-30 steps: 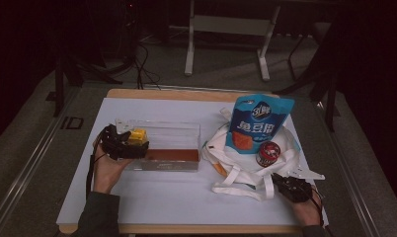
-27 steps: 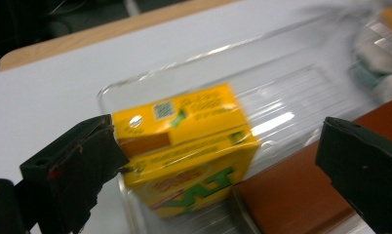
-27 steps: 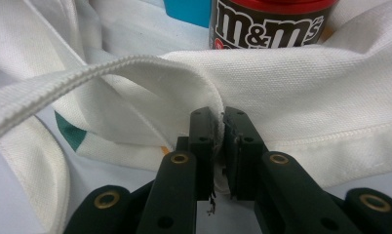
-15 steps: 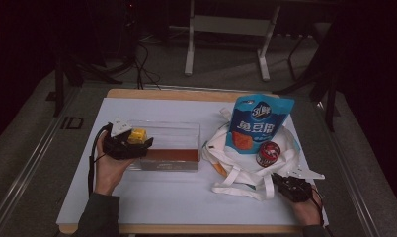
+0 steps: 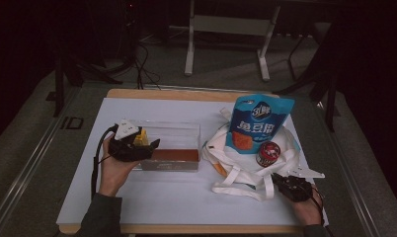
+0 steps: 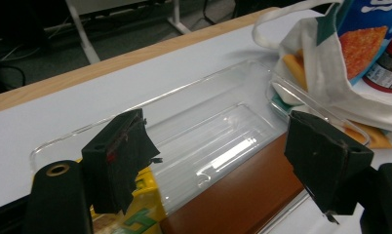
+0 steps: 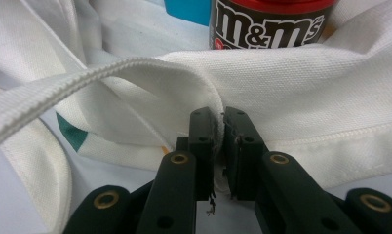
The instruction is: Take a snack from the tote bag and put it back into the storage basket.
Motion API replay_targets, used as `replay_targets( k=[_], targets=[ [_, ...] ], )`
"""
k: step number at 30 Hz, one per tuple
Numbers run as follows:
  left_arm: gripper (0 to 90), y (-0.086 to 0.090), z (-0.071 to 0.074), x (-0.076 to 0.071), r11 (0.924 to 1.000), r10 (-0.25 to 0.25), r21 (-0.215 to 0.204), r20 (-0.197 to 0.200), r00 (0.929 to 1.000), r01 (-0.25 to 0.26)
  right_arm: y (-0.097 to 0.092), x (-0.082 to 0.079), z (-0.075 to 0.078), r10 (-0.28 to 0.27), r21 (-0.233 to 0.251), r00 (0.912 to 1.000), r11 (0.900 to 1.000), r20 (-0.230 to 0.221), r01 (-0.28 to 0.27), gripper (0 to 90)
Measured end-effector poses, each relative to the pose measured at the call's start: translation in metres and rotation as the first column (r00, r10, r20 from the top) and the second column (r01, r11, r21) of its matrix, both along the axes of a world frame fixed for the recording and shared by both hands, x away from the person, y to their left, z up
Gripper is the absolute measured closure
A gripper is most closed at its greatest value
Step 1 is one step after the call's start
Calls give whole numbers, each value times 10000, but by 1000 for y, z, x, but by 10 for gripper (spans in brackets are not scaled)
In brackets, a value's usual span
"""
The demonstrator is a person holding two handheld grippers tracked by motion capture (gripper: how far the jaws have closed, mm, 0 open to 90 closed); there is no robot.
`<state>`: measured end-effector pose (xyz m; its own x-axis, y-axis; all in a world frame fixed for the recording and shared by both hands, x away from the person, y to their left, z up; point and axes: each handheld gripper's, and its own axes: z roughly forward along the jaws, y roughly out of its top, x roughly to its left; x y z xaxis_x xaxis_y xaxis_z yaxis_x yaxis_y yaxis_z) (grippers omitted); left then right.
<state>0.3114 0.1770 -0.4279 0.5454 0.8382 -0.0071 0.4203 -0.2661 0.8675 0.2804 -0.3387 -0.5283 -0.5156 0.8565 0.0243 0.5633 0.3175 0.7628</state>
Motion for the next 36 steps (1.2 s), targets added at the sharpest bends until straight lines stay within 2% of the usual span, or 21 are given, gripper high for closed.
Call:
replay_targets(
  k=[5,8,13,16,20,24,27,29,36],
  targets=[
    [276,-10,-2,-1,9988,-470,-141,32,9989,470,1,0,3,14,-143,10000,9999,-98,-16,812],
    [293,-16,-4,0,9975,-702,-28,-30,9975,702,0,1,5,48,-193,9998,9998,-190,-52,797],
    [304,-22,-8,2,9963,-862,51,-172,9961,863,-1,0,11,99,-345,9995,9993,-296,-109,723],
    [321,-24,-10,1,9954,-962,-76,-209,9951,960,-3,0,15,52,-434,9993,9990,-373,-68,658],
    [347,-25,-11,1,9935,-1120,-229,-180,9935,1115,-8,-1,20,138,-240,9986,9996,-519,-151,610],
    [361,-26,-13,0,9918,-1218,-402,-129,9925,1212,-11,-2,25,189,-262,9980,9994,-600,-205,556],
    [368,-26,-18,1,9907,-1274,-516,-251,9915,1260,-13,-4,29,289,-196,9971,9993,-711,-303,515],
    [371,-28,-21,1,9897,-1355,-509,-351,9902,1336,-15,-6,32,338,-233,9963,9991,-794,-357,499],
    [415,-34,-25,-1,9866,-1600,-384,-333,9866,1587,-17,-9,39,626,-319,9945,9973,-845,-655,478]
  ],
)
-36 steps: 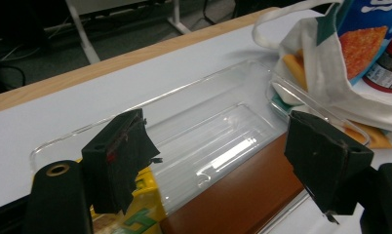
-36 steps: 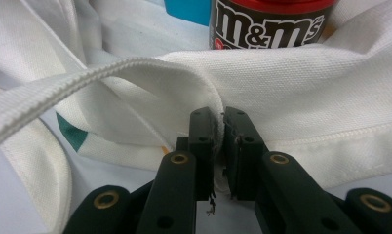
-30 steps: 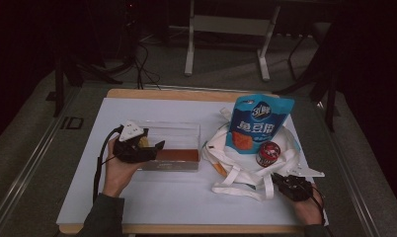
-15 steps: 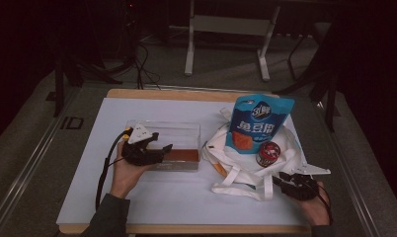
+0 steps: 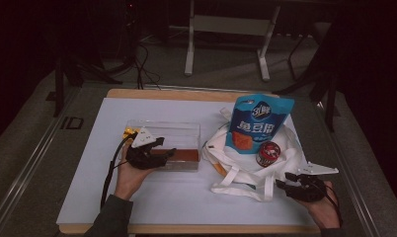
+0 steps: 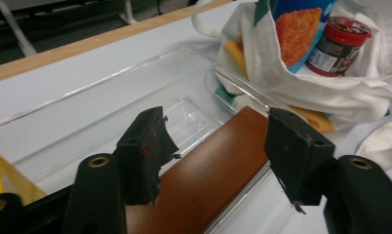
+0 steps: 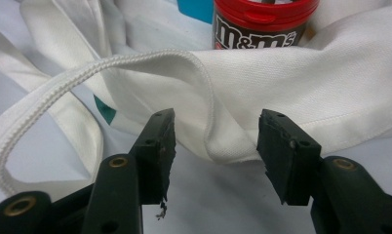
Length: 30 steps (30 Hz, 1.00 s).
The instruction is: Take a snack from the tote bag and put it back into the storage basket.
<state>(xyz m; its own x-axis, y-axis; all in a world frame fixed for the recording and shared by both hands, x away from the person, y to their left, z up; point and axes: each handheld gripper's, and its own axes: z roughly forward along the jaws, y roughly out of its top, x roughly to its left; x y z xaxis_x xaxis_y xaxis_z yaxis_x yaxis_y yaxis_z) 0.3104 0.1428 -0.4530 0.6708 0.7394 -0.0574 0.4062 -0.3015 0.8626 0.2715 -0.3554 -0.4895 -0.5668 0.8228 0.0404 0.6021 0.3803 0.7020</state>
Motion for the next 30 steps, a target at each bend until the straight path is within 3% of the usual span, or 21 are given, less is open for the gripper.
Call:
replay_targets(
  k=[17,23,30],
  targets=[
    [494,-10,-11,-11,9976,-685,-123,201,9974,688,-4,3,30,565,293,9973,9979,478,-579,517],
    [514,-18,-16,-16,9926,-1198,-170,384,9921,1206,-4,11,40,529,297,9962,9980,687,-550,524],
    [527,-28,-22,-22,9835,-1805,-65,333,9830,1808,-1,23,48,482,252,9961,9984,736,-502,539]
  ],
)
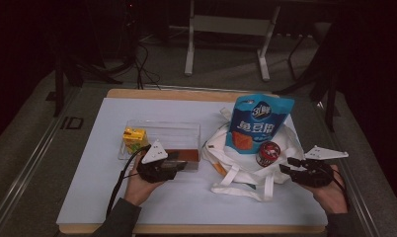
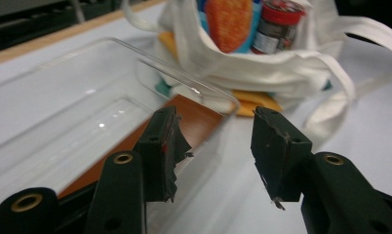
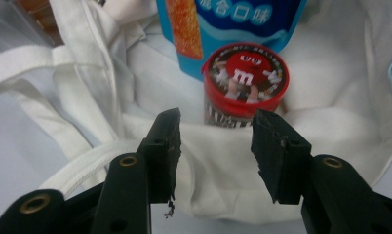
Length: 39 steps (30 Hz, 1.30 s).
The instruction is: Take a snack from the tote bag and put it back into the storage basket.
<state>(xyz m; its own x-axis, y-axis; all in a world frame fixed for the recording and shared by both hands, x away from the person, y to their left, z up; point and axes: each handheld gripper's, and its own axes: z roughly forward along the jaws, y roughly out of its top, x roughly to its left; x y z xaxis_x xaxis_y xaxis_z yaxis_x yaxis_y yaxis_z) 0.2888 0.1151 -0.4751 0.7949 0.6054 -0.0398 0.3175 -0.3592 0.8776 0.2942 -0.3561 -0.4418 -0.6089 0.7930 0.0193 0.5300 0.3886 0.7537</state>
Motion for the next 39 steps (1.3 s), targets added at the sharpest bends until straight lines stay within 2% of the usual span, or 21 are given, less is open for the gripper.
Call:
replay_targets(
  k=[7,12,18,23,29,35,39],
  targets=[
    [531,-4,-5,-5,9998,-134,159,53,9999,133,1,12,3,-85,105,10000,9999,-26,85,545],
    [551,-10,-12,-8,9988,-423,233,26,9991,423,4,21,4,-64,155,10000,9999,-49,65,544],
    [553,-15,-19,-12,9987,-506,33,76,9987,506,7,30,6,-66,213,9999,9997,-77,67,538],
    [553,-20,-25,-15,9977,-683,48,83,9976,683,8,37,11,-104,330,9999,9994,-35,105,527],
    [563,-27,-33,-16,9962,-819,285,19,9966,818,11,48,17,-169,266,9999,9995,6,169,517],
    [557,-34,-40,-16,9929,-1041,569,-74,9945,1043,13,59,23,-251,397,9997,9989,61,249,489],
    [558,-36,-46,-15,9920,-1114,588,-145,9937,1120,14,67,27,-318,487,9994,9983,97,313,476]
  ],
)
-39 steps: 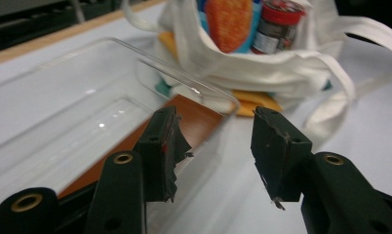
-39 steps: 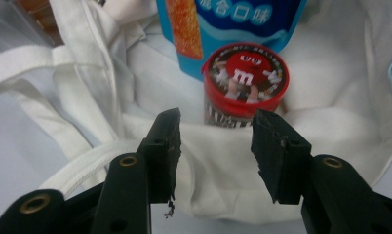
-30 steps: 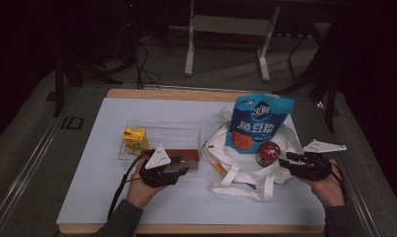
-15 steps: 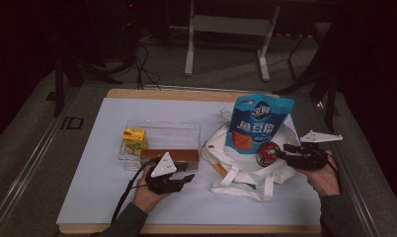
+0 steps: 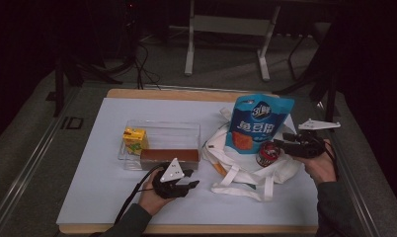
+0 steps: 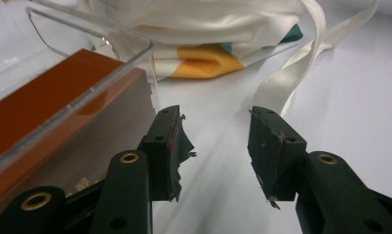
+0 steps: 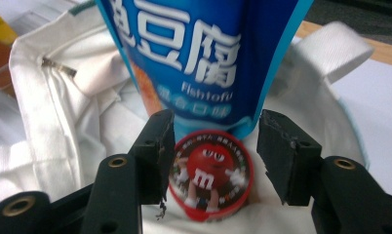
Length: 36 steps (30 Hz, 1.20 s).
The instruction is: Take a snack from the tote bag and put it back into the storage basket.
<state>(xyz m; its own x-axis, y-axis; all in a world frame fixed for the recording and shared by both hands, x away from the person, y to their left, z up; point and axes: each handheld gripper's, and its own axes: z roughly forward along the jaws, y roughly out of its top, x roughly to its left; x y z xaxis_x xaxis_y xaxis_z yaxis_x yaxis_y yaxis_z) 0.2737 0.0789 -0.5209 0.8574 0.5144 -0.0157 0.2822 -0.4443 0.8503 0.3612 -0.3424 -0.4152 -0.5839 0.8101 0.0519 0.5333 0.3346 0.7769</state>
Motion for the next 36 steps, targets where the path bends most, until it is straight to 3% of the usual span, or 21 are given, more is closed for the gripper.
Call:
replay_targets(
  k=[15,24,31,36],
  targets=[
    [550,-7,-13,4,9992,-179,362,-235,9996,187,5,30,12,-570,355,9984,9977,-13,570,398],
    [544,-11,-17,5,9977,-236,633,-170,9996,247,5,43,10,103,1199,9999,9927,46,-107,467],
    [541,-12,-17,4,9976,-210,654,-158,9997,220,18,50,5,521,1174,9986,9917,44,-522,517],
    [541,-12,-17,4,9969,-255,736,-137,9996,264,24,52,2,909,1452,9957,9851,169,-924,558]
  ],
)
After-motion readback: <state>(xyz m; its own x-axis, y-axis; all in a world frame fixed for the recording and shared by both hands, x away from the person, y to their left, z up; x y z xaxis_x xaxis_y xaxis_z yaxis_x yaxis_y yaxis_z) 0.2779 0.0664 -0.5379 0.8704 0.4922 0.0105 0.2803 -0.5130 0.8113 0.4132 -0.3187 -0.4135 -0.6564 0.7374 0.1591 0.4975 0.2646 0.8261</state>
